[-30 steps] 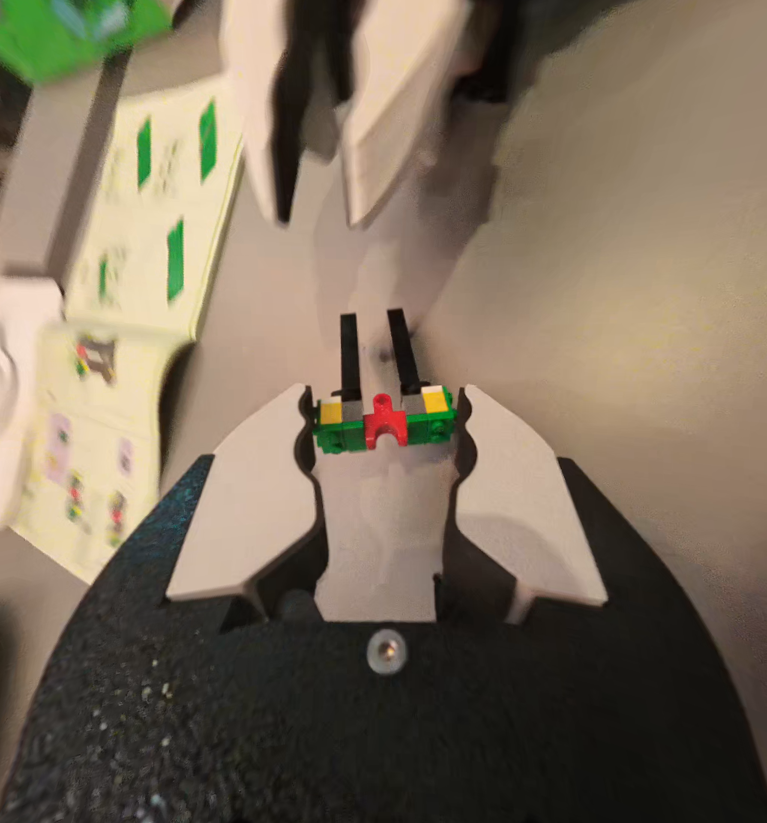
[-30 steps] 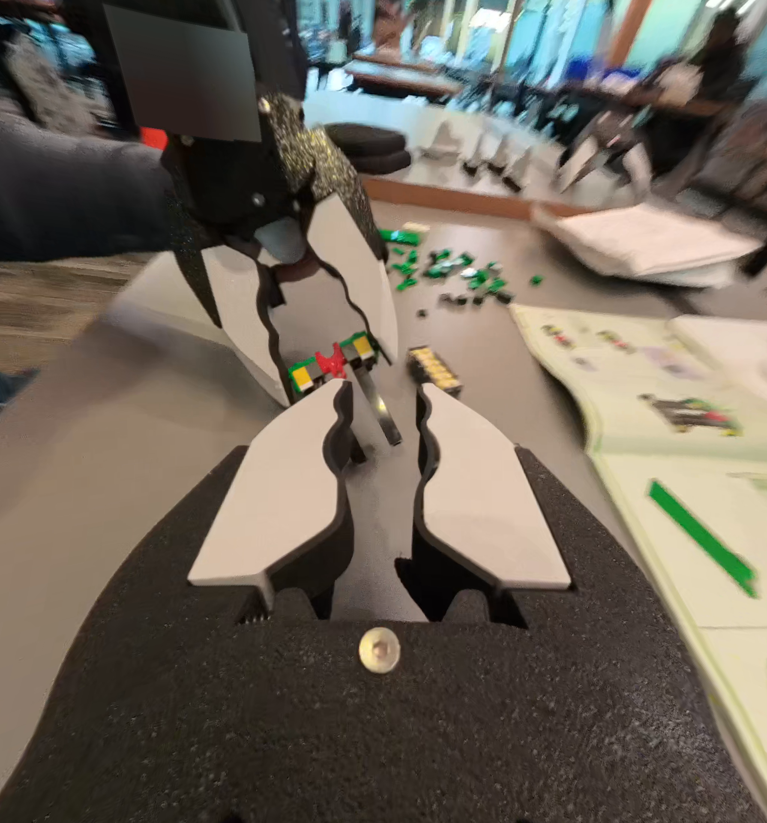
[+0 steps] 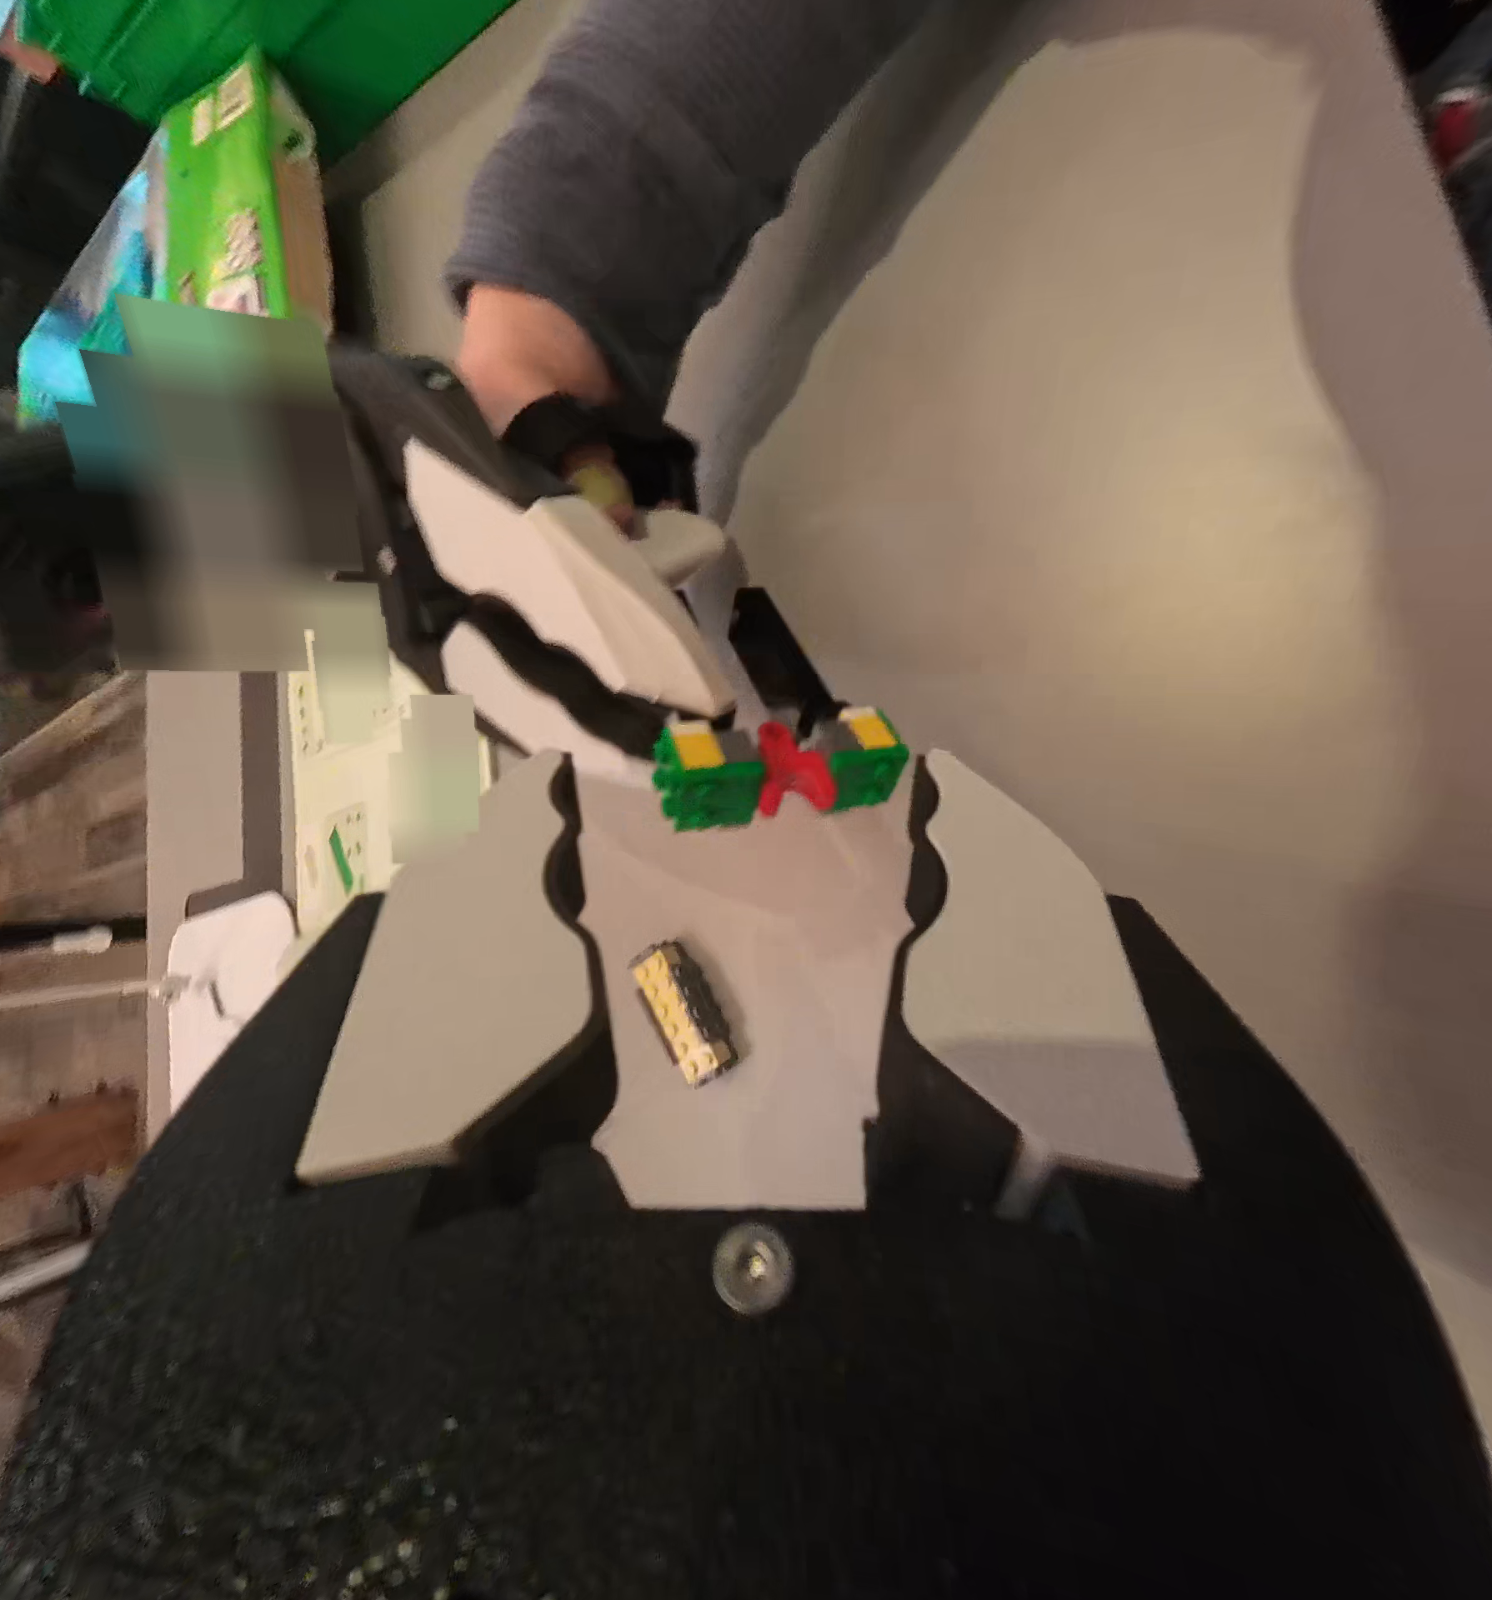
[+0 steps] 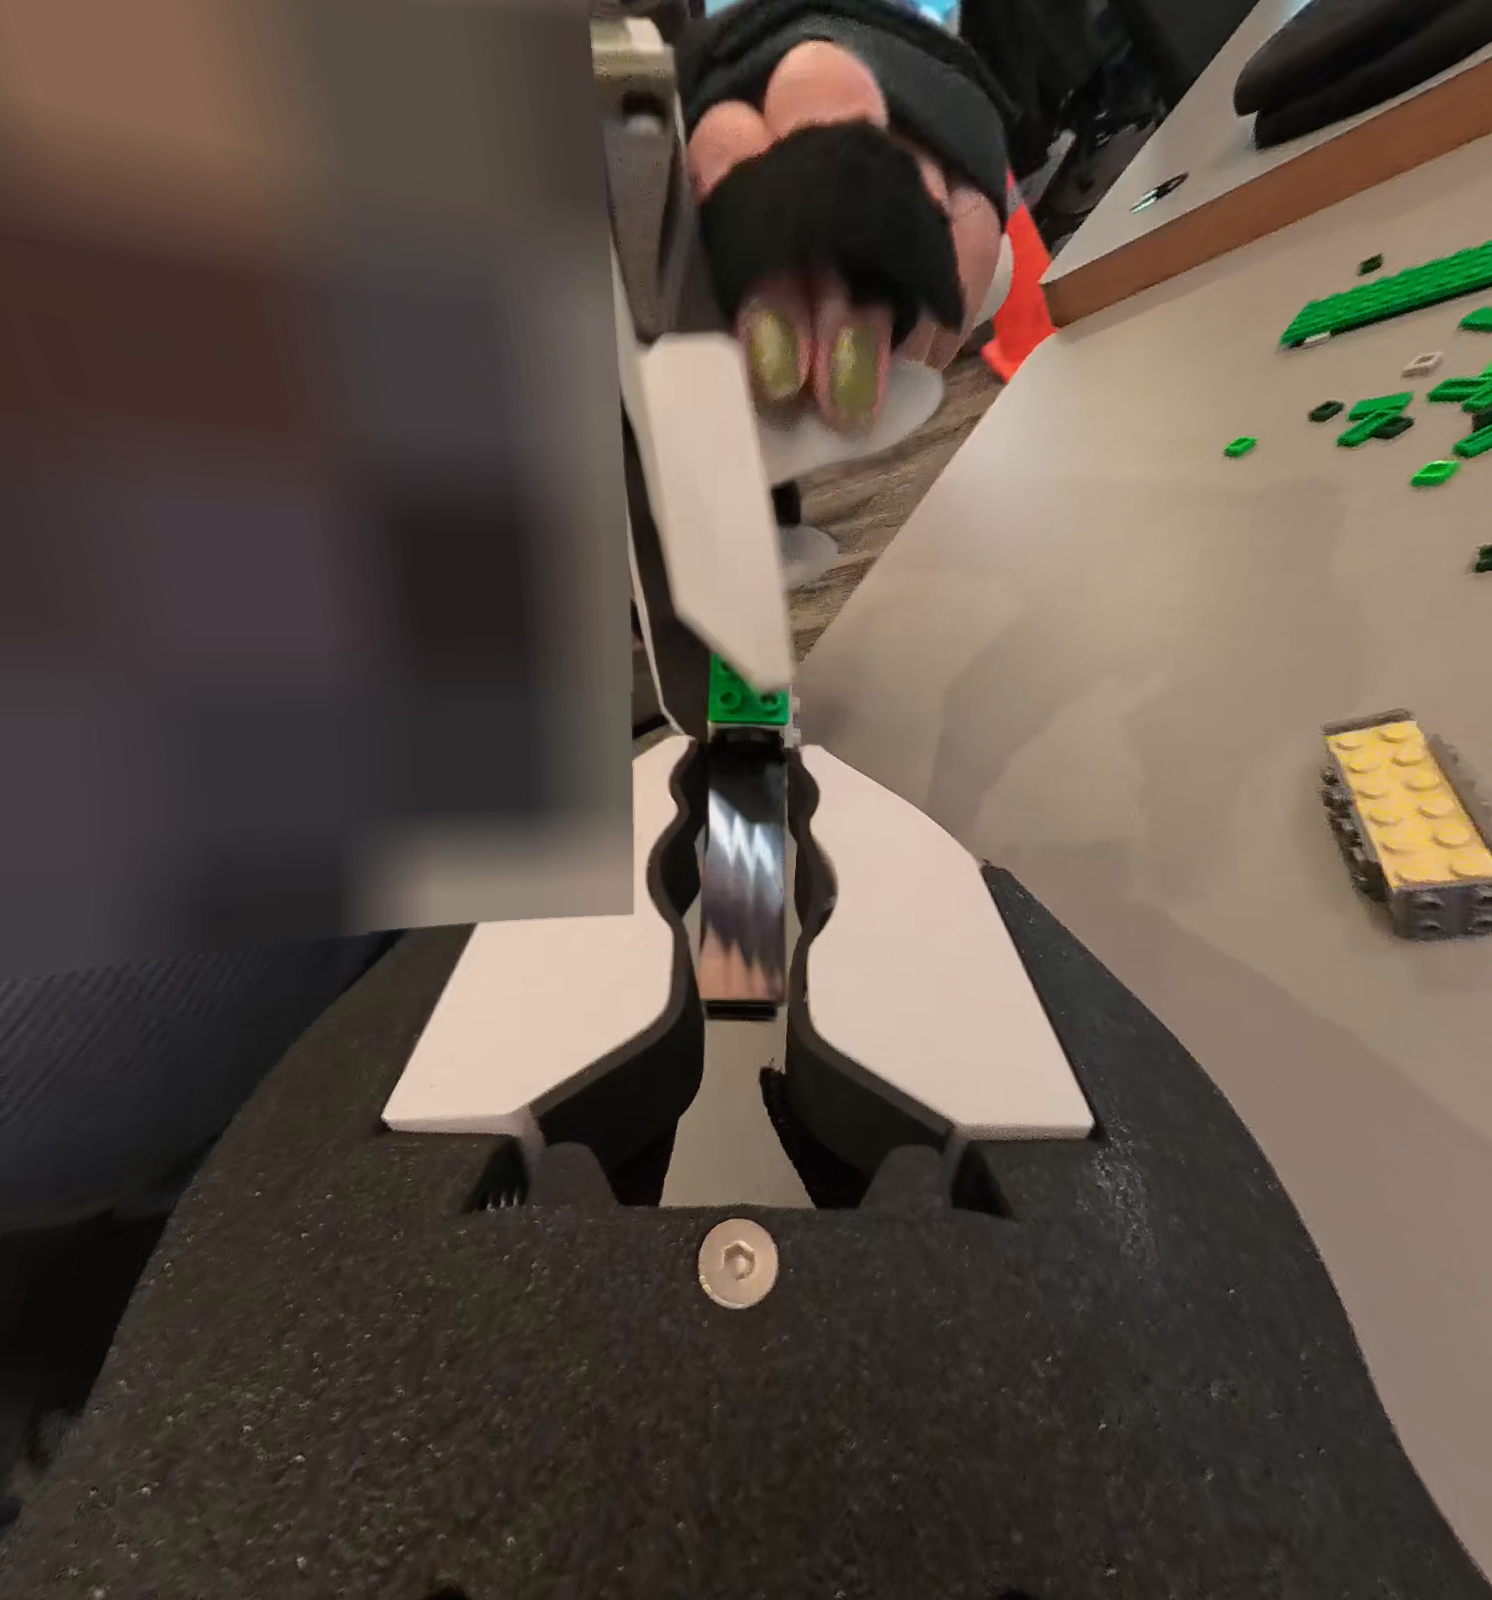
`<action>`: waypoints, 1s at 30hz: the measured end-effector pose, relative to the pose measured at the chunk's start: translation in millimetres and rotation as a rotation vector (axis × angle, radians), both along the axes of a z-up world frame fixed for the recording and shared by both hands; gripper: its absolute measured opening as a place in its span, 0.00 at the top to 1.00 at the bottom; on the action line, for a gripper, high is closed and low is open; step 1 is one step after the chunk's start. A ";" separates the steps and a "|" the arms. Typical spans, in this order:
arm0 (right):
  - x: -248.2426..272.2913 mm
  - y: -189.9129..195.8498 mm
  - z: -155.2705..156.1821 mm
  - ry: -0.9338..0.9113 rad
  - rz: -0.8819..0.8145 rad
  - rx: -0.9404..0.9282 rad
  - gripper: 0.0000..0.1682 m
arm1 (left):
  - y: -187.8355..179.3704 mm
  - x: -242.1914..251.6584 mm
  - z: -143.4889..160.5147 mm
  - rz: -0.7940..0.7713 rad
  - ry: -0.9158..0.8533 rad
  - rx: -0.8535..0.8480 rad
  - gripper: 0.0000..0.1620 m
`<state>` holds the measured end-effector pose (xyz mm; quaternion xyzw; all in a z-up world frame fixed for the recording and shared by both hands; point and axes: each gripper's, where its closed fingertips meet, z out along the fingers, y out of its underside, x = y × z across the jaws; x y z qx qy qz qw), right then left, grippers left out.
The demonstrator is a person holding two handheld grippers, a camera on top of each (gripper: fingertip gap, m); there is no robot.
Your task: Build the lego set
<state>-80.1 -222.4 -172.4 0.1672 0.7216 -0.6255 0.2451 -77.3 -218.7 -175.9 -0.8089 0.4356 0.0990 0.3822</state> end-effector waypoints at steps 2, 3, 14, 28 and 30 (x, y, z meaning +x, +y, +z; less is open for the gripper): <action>-3.3 3.0 -0.5 0.034 -0.037 -0.013 0.91 | -1.2 -13.5 0.0 0.101 -0.038 0.026 0.48; -5.8 5.0 1.2 0.050 -0.061 -0.029 0.91 | -2.4 -19.7 0.7 0.153 -0.082 0.051 0.47; -31.2 17.1 23.6 0.357 -0.293 -0.074 0.91 | 5.0 -32.3 8.9 0.467 -0.872 0.318 0.67; -37.2 25.2 30.6 0.475 -0.385 -0.025 0.84 | 3.7 -41.5 -1.0 0.521 -0.722 0.138 0.88; -38.5 29.0 34.7 0.505 -0.407 0.066 0.80 | -2.8 -51.0 -11.1 0.585 -0.582 0.029 0.88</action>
